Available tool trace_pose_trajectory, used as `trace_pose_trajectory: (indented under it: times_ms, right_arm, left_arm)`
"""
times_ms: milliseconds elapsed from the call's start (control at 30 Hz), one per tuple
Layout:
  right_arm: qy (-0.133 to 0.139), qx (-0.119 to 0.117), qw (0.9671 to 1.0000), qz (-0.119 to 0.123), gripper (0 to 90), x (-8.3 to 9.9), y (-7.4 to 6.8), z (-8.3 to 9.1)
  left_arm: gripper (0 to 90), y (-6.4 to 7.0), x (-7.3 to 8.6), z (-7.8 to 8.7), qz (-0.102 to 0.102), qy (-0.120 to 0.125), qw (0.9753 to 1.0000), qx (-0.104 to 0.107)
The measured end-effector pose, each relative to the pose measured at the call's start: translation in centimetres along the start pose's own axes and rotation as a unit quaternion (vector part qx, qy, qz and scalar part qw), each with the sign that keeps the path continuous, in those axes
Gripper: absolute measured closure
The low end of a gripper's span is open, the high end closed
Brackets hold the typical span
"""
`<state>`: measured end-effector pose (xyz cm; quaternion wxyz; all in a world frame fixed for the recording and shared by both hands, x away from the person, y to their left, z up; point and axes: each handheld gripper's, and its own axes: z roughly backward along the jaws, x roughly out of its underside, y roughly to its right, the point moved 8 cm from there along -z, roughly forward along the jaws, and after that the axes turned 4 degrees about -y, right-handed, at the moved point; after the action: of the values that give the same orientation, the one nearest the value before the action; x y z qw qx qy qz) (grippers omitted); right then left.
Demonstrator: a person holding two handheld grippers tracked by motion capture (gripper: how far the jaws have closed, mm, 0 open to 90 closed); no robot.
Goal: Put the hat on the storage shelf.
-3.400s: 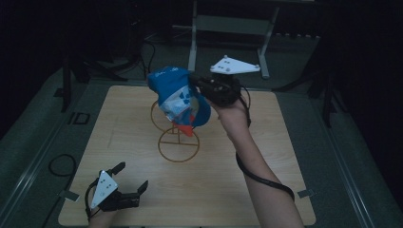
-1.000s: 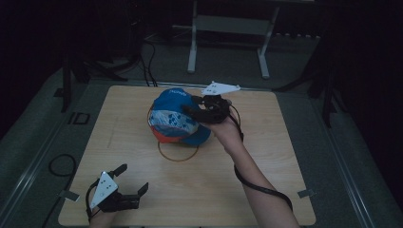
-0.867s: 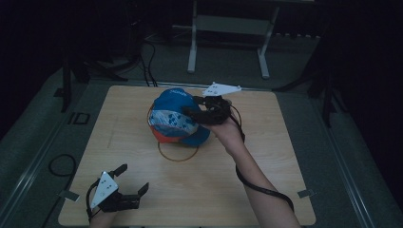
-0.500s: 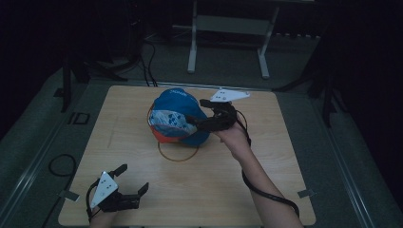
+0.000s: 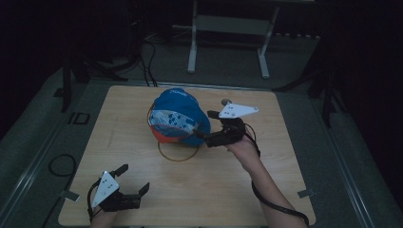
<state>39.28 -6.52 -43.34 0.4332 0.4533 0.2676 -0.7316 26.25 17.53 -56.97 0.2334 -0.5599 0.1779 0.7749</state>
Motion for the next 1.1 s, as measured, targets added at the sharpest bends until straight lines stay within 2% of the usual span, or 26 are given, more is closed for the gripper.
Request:
trace_pose_trajectory:
  times_ms: [467,600,1100]
  right_arm:
    - [-0.025,-0.009,0.9996,-0.009,13.1,6.5,-0.8,0.3]
    - [-0.029,-0.009,0.9994,-0.014,13.4,8.1,-0.7,0.3]
    - [-0.05,-0.014,0.9983,-0.026,13.7,13.4,-0.3,0.2]
  left_arm:
    - [1.3,-0.1,0.2,0.1,-0.001,-0.003,1.0,-0.002]
    - [1.3,-0.1,0.3,0.1,-0.002,-0.003,1.0,-0.006]
    - [1.3,-0.1,0.6,-0.2,0.002,-0.013,0.9999,0.004]
